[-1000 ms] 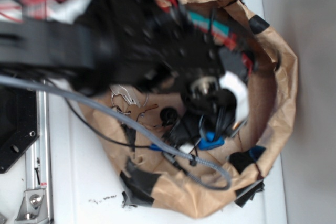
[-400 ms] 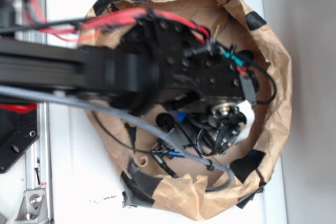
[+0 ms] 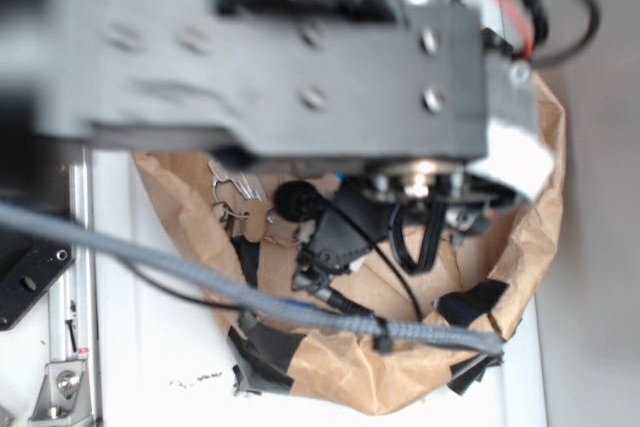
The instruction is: Grab the blue bottle.
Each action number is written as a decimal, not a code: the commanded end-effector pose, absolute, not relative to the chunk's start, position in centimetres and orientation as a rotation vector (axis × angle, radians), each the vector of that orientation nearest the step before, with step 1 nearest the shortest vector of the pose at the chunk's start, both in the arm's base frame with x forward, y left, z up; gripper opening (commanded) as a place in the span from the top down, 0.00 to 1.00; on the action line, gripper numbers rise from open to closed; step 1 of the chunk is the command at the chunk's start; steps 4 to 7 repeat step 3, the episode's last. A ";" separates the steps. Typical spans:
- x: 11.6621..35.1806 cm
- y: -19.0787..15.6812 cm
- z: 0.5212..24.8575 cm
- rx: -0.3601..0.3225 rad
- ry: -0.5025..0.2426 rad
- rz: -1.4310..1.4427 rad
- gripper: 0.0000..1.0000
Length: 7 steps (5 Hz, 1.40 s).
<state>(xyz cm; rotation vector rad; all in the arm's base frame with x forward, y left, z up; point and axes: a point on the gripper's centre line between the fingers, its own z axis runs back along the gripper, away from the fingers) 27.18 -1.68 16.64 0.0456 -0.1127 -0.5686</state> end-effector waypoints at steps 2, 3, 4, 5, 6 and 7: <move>27.0 -2.0 18.1 0.118 -0.161 0.184 1.00; 26.4 -1.9 18.5 0.100 -0.161 0.197 1.00; 26.4 -1.9 18.5 0.100 -0.161 0.197 1.00; 26.4 -1.9 18.5 0.100 -0.161 0.197 1.00; 26.4 -1.9 18.5 0.100 -0.161 0.197 1.00; 26.4 -1.9 18.5 0.100 -0.161 0.197 1.00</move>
